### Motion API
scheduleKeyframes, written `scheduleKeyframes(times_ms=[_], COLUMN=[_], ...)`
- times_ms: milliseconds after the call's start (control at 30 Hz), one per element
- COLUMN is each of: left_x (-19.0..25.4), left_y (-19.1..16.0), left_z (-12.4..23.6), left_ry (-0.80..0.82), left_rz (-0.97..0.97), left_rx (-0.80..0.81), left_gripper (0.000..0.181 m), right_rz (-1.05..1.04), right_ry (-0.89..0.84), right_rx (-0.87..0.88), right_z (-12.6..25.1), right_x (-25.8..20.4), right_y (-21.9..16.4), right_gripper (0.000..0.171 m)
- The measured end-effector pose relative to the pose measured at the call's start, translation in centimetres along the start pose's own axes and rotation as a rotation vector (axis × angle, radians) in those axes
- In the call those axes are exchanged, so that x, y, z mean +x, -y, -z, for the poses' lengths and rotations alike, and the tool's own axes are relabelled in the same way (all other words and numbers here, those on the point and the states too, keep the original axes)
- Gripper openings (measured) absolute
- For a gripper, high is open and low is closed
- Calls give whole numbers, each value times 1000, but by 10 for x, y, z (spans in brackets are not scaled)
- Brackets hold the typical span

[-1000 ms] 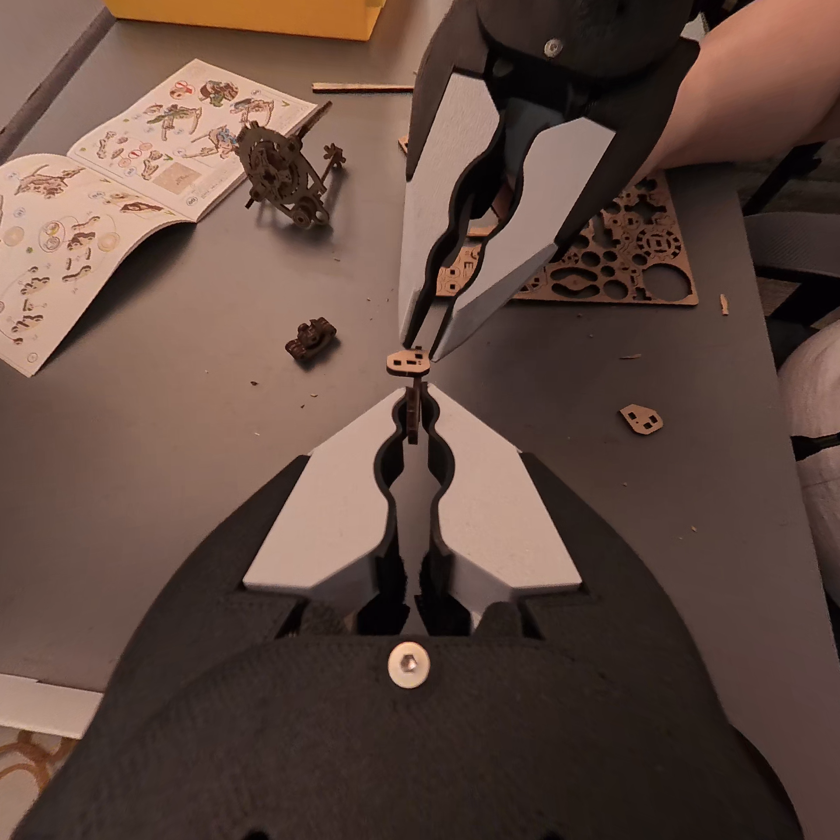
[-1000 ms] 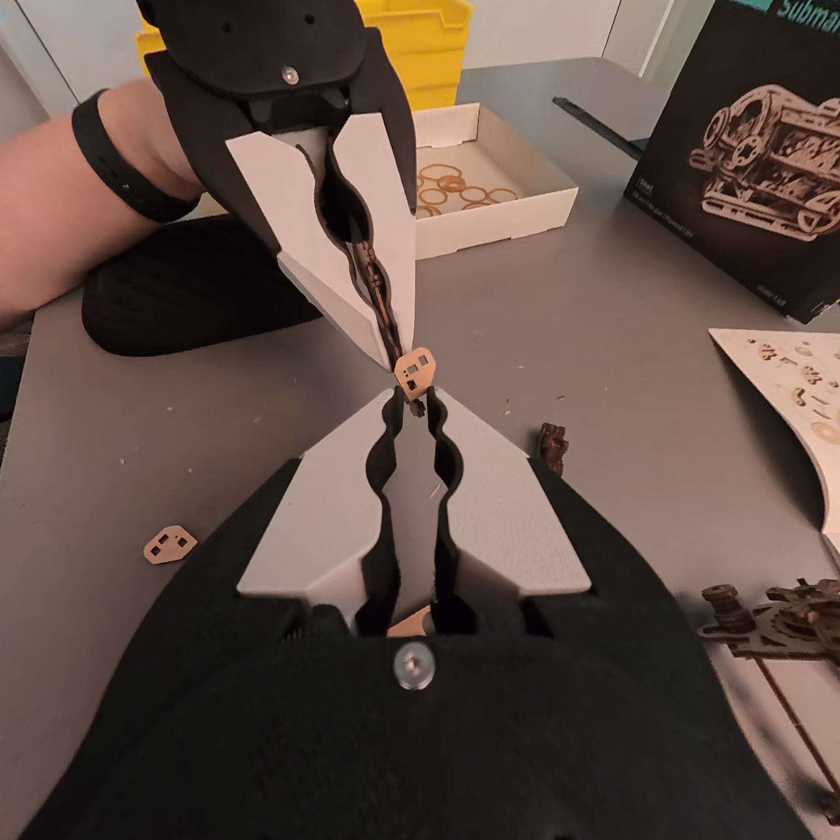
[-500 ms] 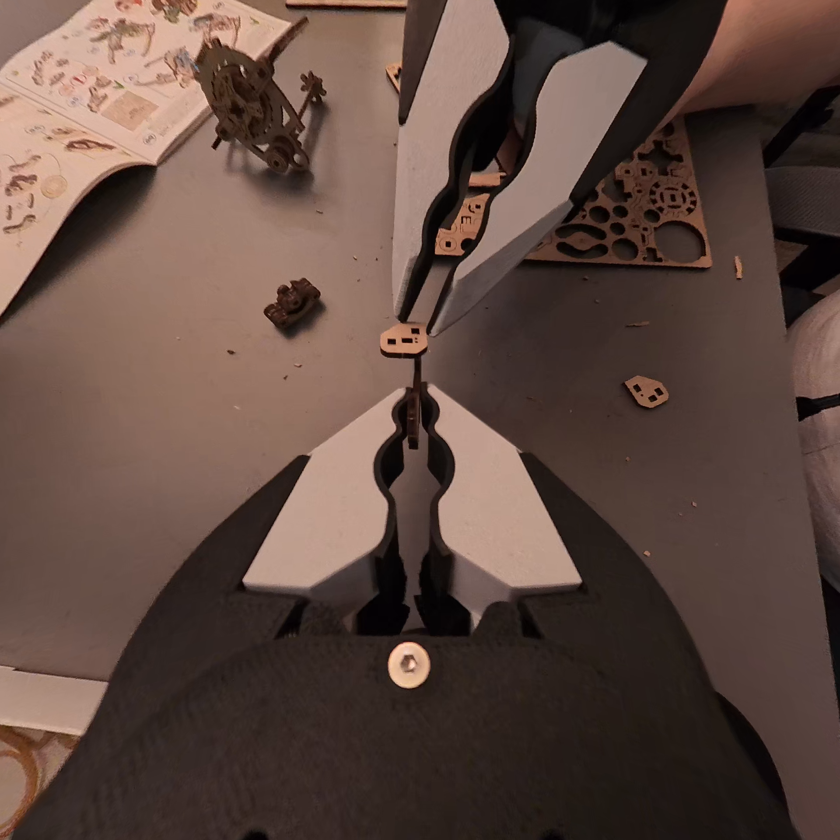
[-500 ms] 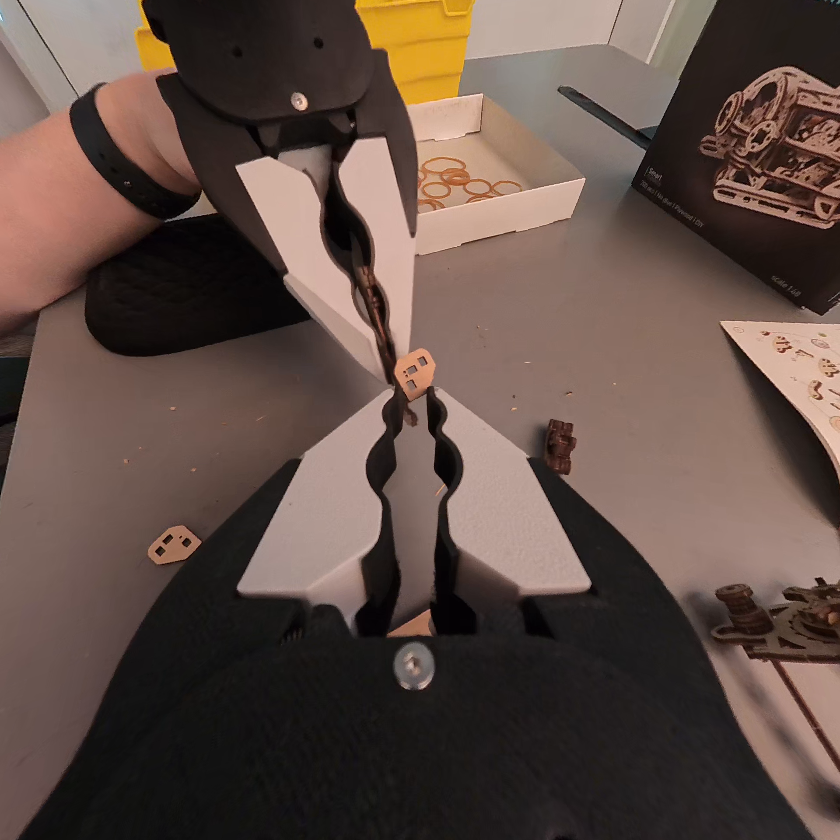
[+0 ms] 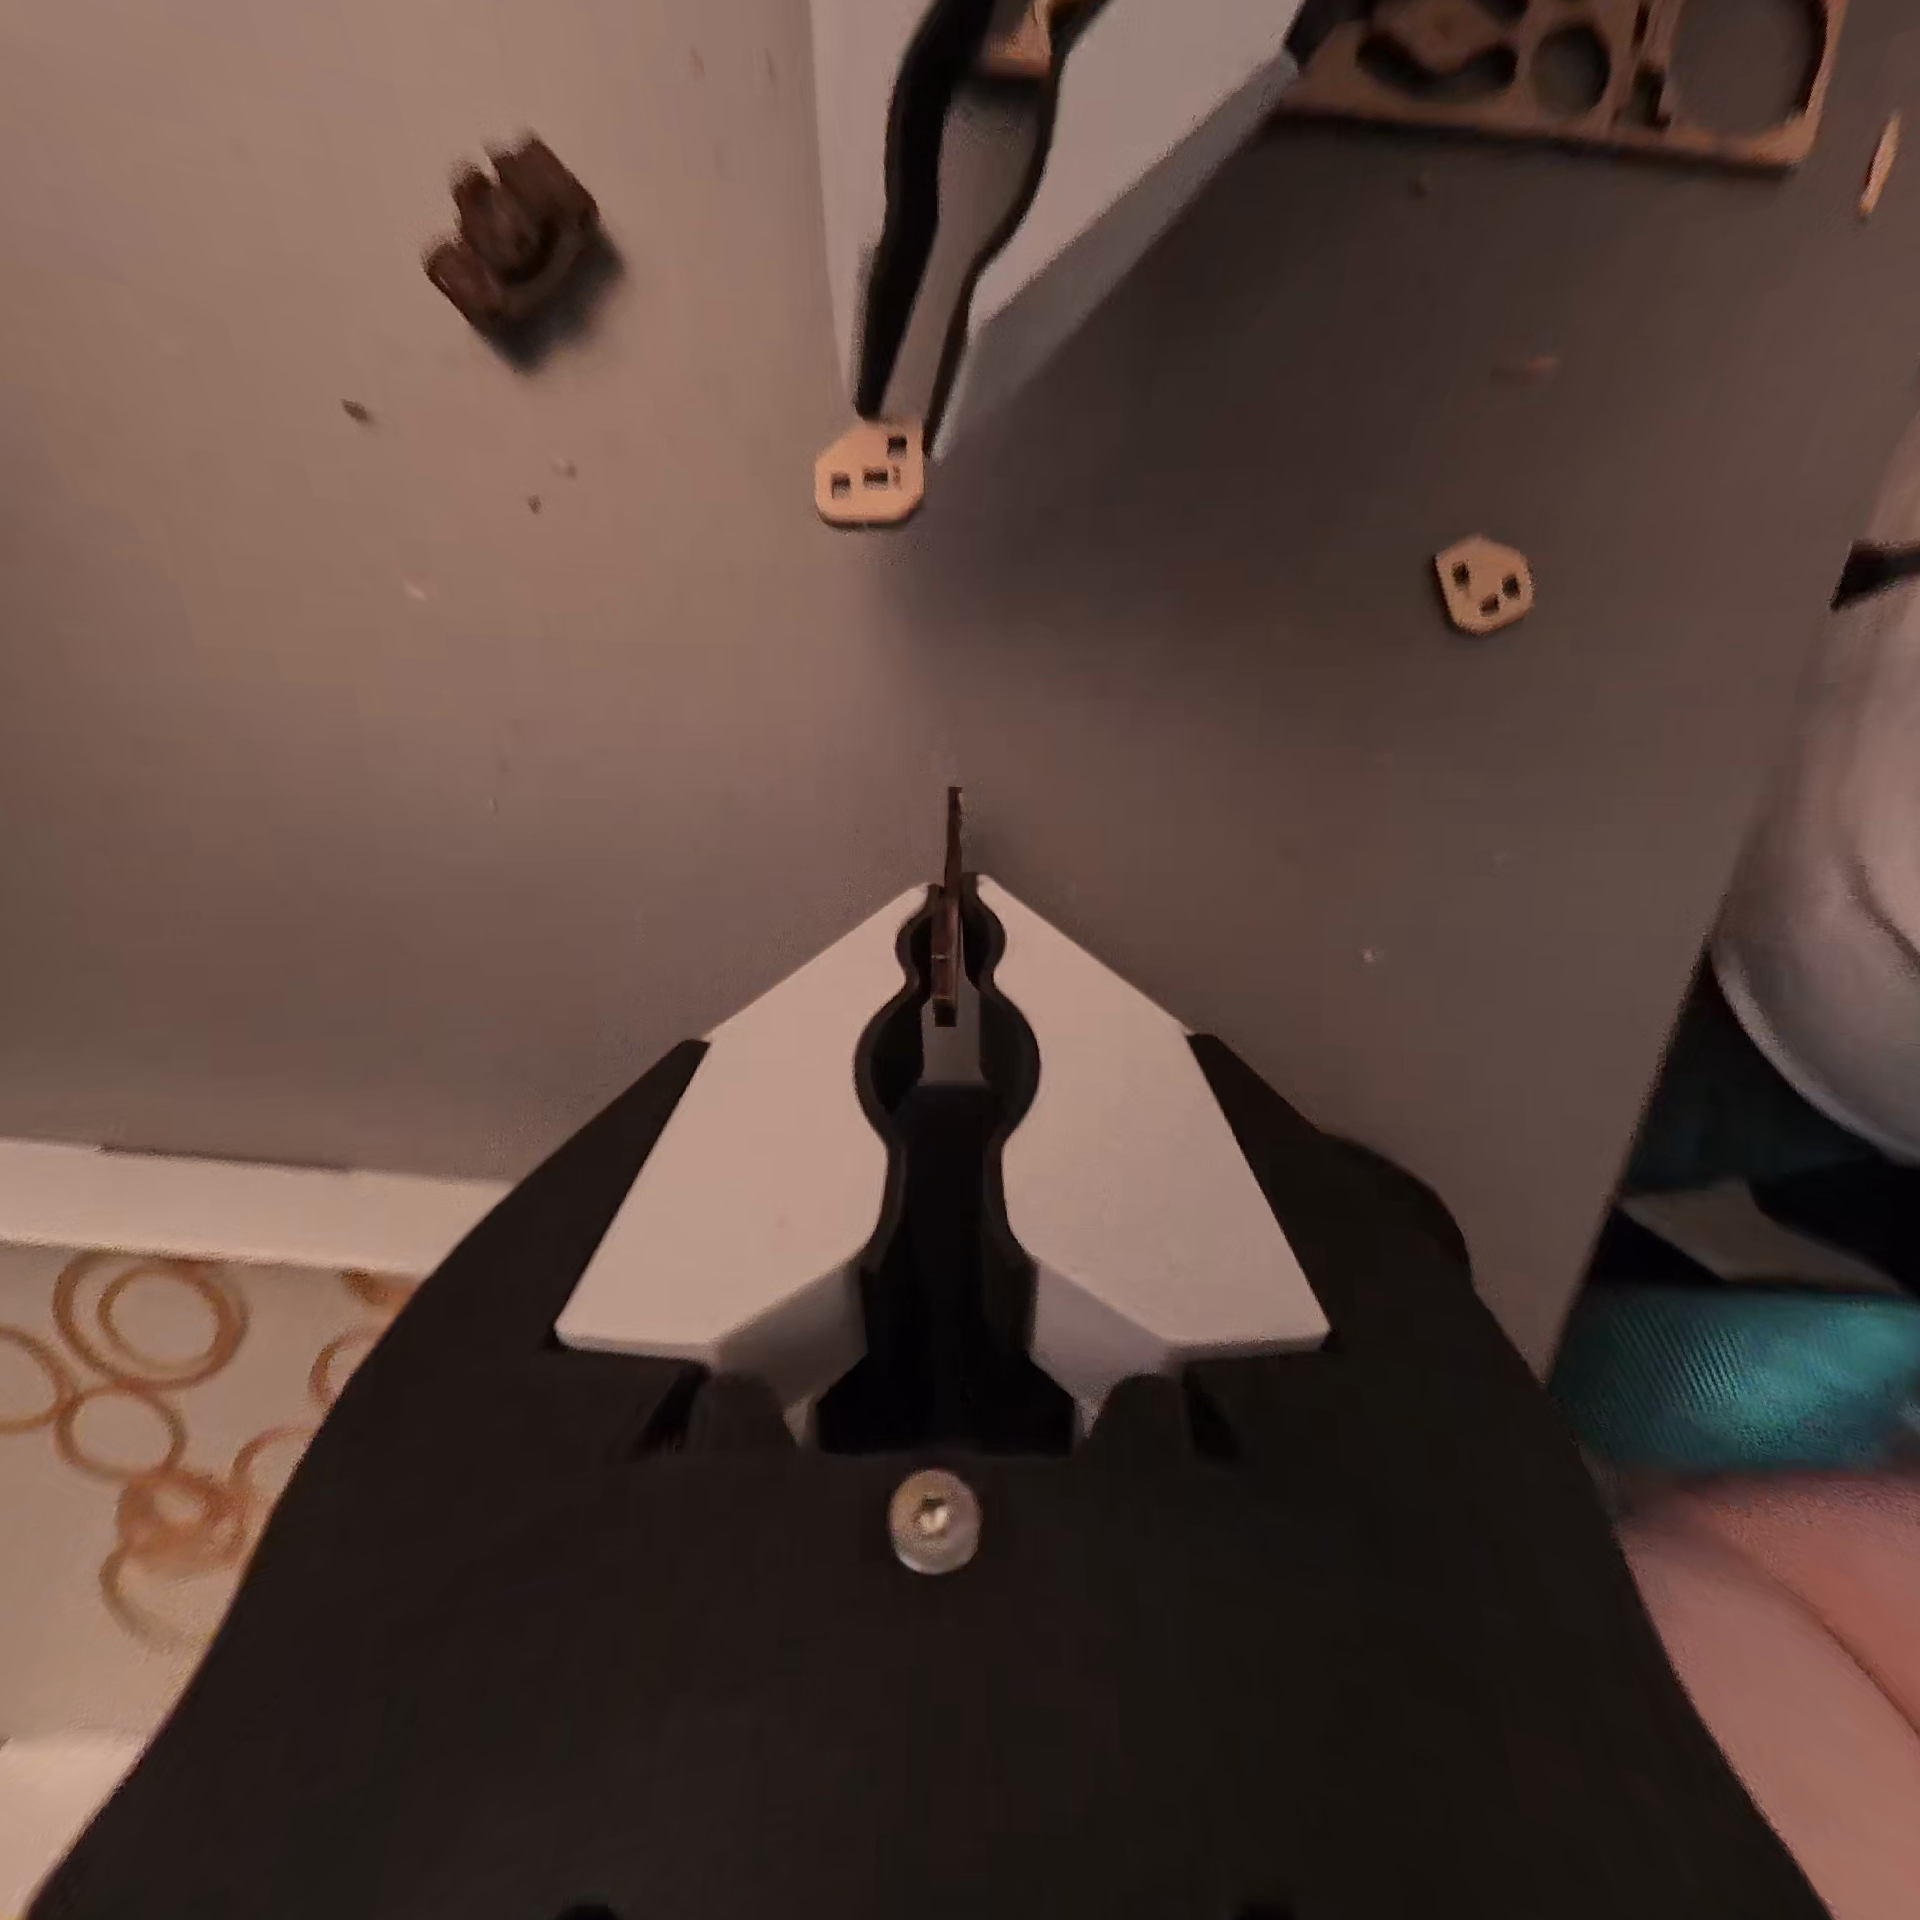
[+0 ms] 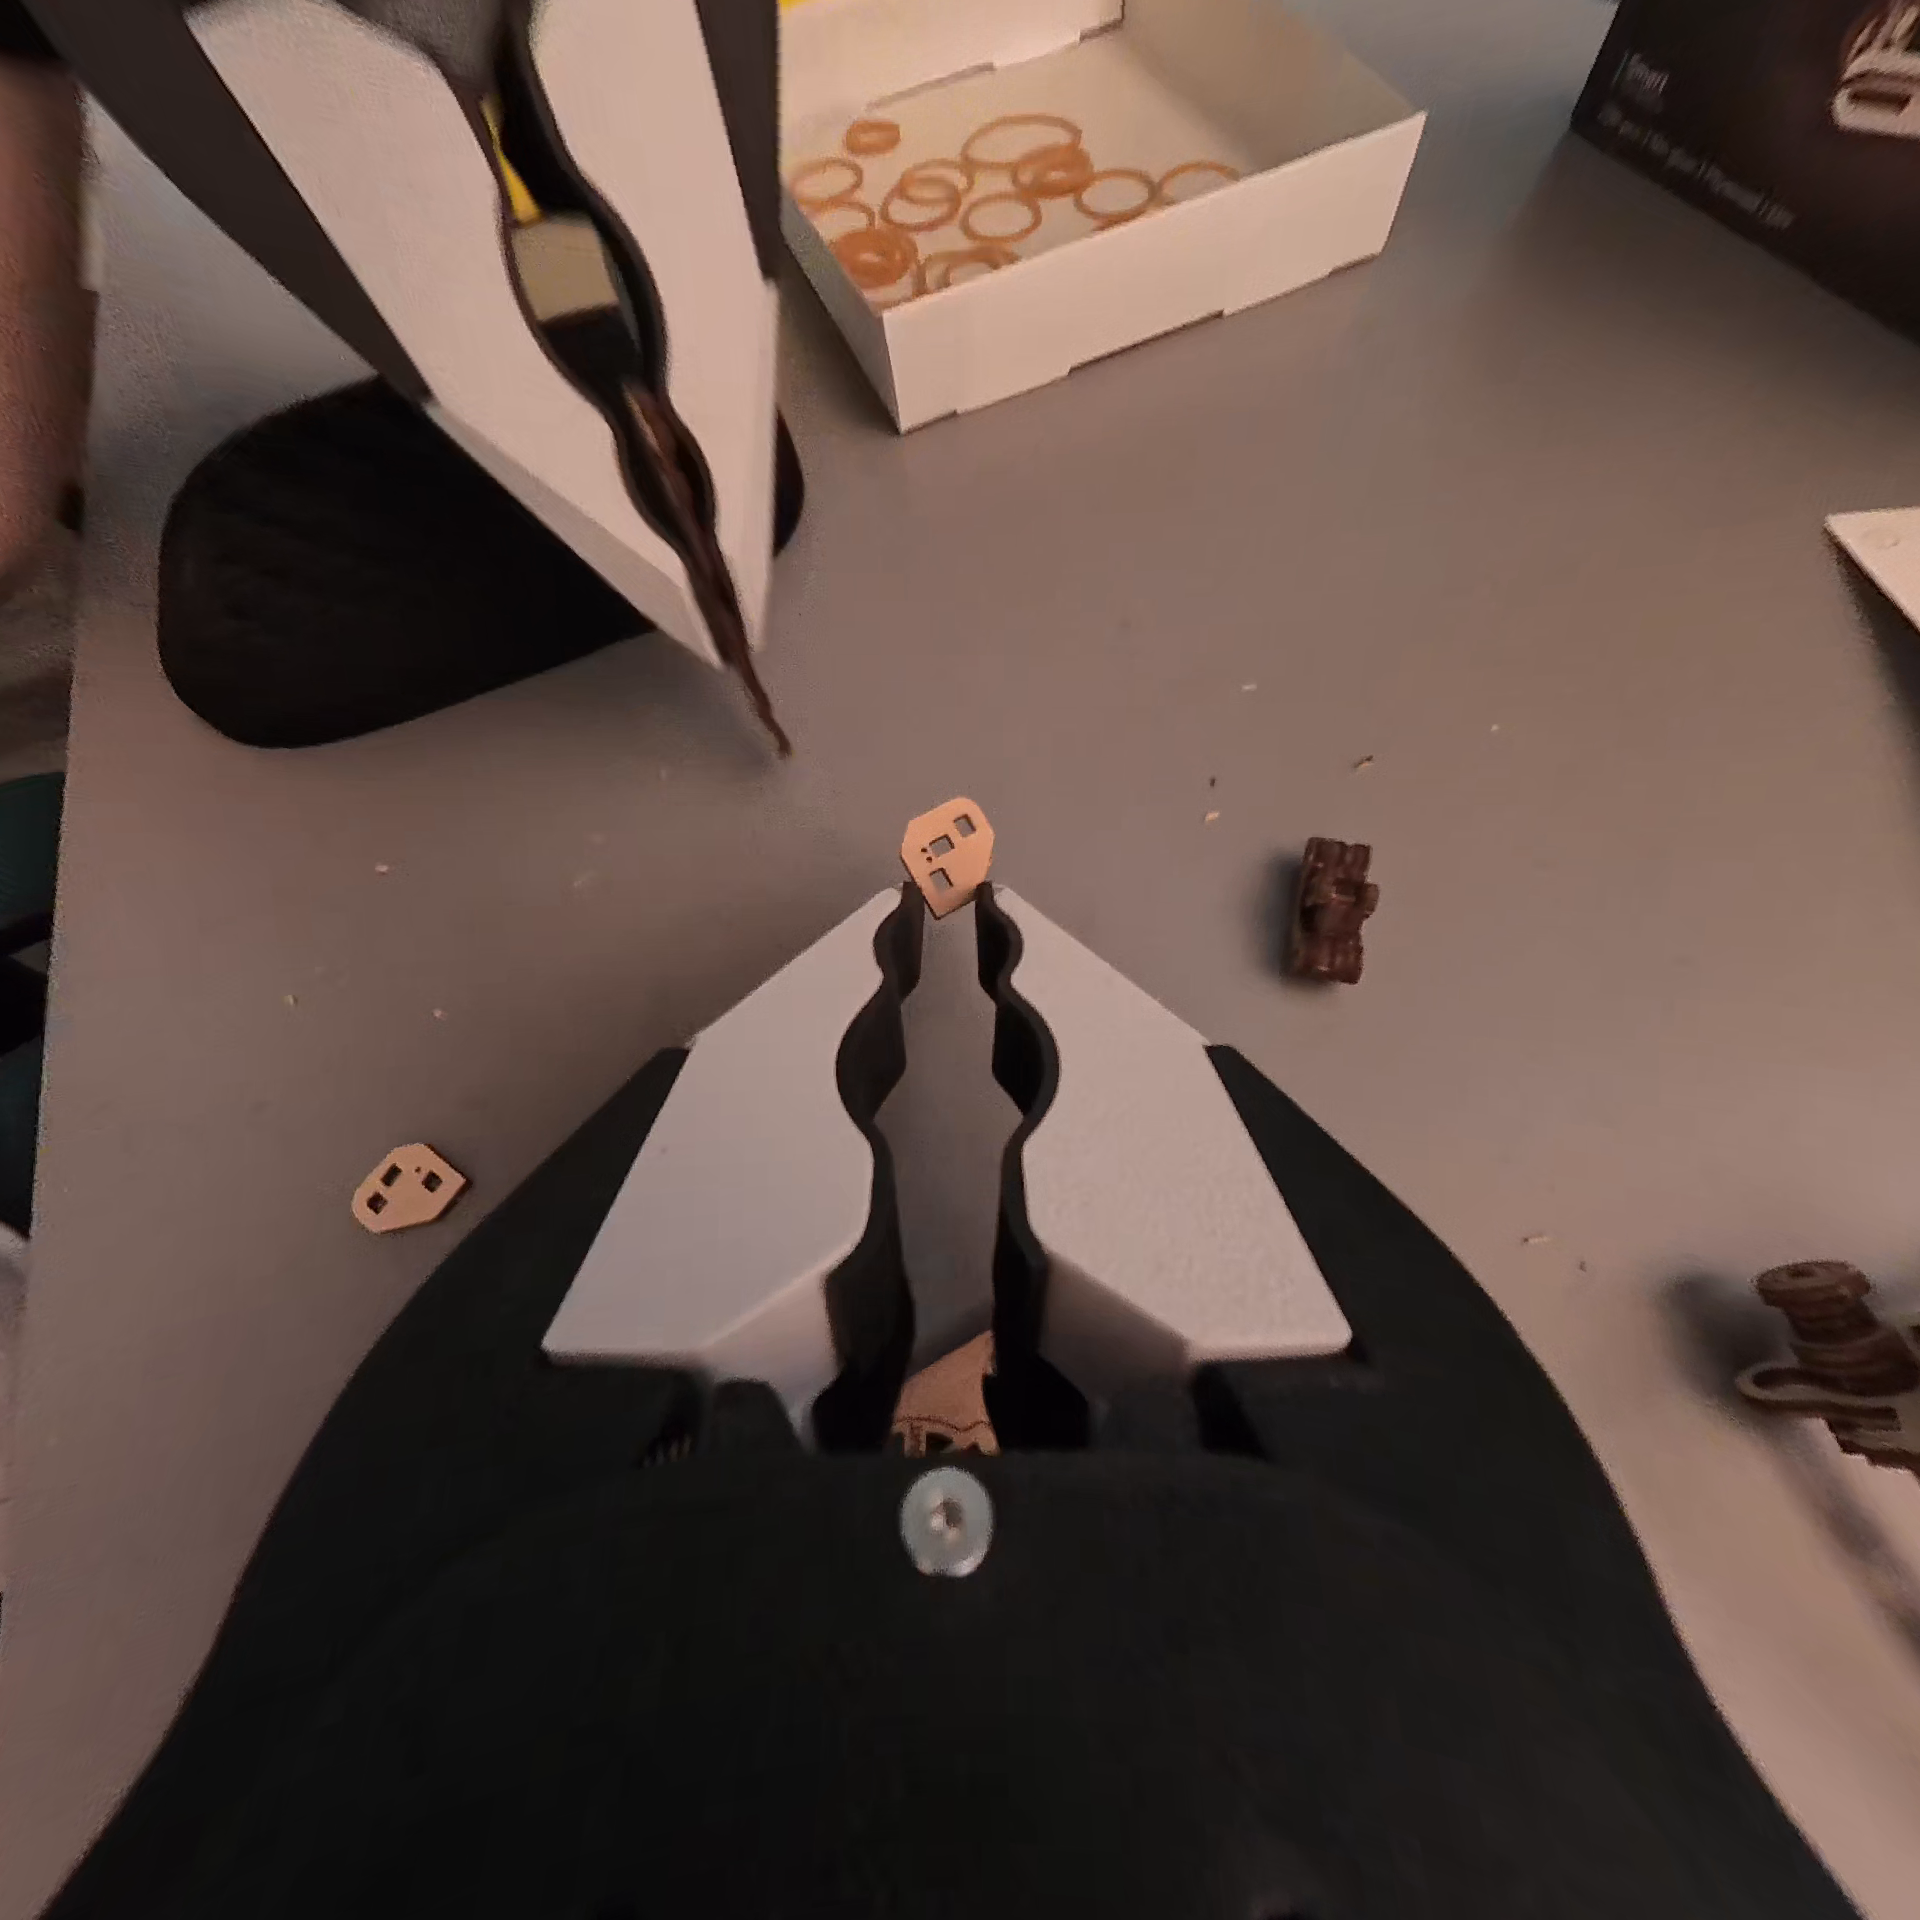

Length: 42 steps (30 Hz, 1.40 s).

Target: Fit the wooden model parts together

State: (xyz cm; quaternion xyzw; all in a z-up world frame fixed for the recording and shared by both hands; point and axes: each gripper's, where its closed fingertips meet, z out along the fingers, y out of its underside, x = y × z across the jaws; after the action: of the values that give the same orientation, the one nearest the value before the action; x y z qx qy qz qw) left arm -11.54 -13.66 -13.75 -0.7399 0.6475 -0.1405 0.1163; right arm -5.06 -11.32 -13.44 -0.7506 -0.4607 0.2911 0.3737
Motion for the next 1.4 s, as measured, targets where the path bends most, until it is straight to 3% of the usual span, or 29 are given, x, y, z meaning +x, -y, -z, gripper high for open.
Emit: scheduleKeyframes(times_ms=[167, 333, 600, 767, 900, 967, 1133, 1200, 1400], left_x=[6, 13, 15, 30, 37, 41, 39, 39, 35], left_y=[-23, -34, -17, 15, 34, 40, 50, 51, 65], left_z=[26, 28, 29, 40, 45, 47, 50, 51, 51], left_ry=[-92, -175, -326, -432, -468, -492, -511, -525, -539], left_rz=[13, 6, 64, 11, -38, -63, -81, -93, -85], left_rx=[-408, -748, -977, -938, -893, -878, -844, -841, -754], left_gripper=[1, 1, 1, 1, 1, 1, 1, 0, 3], right_rz=[-17, -56, 115, -4, -229, -320, -319, -322, -392], right_ry=[50, 80, 233, 364, 426, 457, 528, 568, 562], right_rx=[-70, 39, 248, 434, 620, 623, 561, 570, 610], right_z=[-8, 1, 28, 40, 62, 63, 59, 62, 71], right_x=[-8, 1, -13, -34, -31, -28, -33, -37, -26], right_y=[-14, 3, 32, 57, 83, 84, 78, 79, 84], right_gripper=[10, 27, 26, 26, 20, 18, 14, 0, 1])
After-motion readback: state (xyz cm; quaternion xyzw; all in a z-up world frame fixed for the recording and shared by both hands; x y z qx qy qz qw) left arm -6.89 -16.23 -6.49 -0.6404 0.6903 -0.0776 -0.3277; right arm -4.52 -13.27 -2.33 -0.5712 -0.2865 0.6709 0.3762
